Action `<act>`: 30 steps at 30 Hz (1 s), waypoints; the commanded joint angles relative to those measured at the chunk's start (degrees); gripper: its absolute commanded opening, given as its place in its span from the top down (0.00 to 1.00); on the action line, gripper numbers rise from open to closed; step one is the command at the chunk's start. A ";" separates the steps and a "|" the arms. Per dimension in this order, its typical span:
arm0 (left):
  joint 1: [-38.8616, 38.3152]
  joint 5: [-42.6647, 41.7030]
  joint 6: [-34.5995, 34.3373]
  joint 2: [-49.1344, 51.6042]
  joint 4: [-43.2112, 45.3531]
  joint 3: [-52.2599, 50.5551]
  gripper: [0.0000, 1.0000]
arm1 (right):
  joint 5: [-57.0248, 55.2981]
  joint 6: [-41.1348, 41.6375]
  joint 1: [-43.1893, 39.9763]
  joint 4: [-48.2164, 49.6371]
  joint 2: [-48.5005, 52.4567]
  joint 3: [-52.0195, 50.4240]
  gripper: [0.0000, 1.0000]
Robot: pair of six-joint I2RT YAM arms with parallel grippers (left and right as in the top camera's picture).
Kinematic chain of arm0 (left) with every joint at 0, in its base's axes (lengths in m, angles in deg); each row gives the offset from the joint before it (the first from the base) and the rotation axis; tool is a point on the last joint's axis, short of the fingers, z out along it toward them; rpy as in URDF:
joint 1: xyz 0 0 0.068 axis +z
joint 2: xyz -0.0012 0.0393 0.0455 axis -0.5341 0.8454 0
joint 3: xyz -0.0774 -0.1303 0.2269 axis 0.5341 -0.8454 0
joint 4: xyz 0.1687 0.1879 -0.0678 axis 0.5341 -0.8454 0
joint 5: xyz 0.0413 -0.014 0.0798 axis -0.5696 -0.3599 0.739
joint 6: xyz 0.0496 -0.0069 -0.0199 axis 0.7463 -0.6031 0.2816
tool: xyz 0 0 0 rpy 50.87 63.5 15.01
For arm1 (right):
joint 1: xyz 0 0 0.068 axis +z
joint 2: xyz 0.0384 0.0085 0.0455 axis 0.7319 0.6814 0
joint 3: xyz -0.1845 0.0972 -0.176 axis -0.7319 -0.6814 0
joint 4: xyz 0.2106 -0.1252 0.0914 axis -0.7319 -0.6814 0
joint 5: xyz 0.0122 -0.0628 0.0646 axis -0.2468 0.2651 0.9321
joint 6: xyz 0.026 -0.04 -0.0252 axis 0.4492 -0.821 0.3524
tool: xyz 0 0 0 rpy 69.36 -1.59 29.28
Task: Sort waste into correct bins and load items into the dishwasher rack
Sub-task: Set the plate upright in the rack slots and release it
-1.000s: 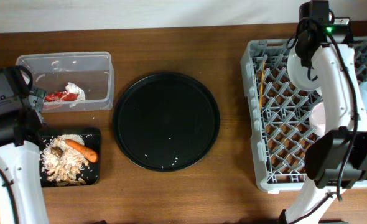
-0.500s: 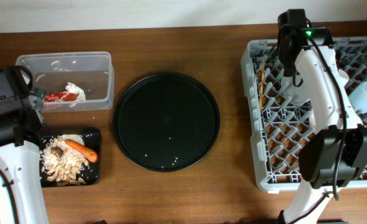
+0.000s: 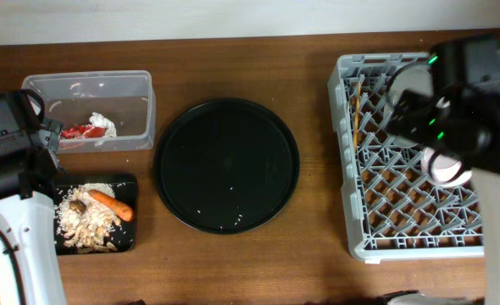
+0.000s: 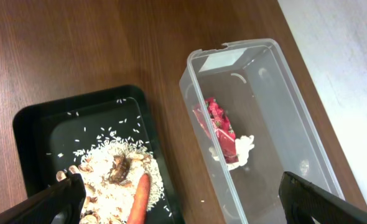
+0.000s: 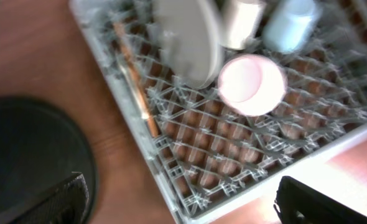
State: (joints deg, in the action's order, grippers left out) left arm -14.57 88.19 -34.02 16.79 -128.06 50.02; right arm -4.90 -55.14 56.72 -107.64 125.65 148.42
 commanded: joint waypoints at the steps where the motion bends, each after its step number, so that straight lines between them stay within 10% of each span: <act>1: 0.20 0.39 -0.59 0.02 0.04 -0.07 0.01 | -0.28 1.11 7.67 4.48 -6.29 -11.80 0.01; 7: 0.20 0.39 -0.57 0.02 0.04 -0.07 0.01 | -0.26 4.90 13.20 12.92 -13.77 -30.32 0.01; 23: 0.20 0.39 -0.59 0.02 0.04 -0.07 0.01 | 4.11 4.83 13.20 11.93 -6.21 -33.46 0.01; 30: 0.20 0.39 -0.59 0.02 0.04 -0.04 0.01 | 5.77 -2.56 12.55 39.10 -18.05 -48.54 0.01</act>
State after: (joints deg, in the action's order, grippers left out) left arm -14.57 88.22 -34.04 16.79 -128.08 49.96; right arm 0.39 -54.96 69.44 -75.03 115.05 107.29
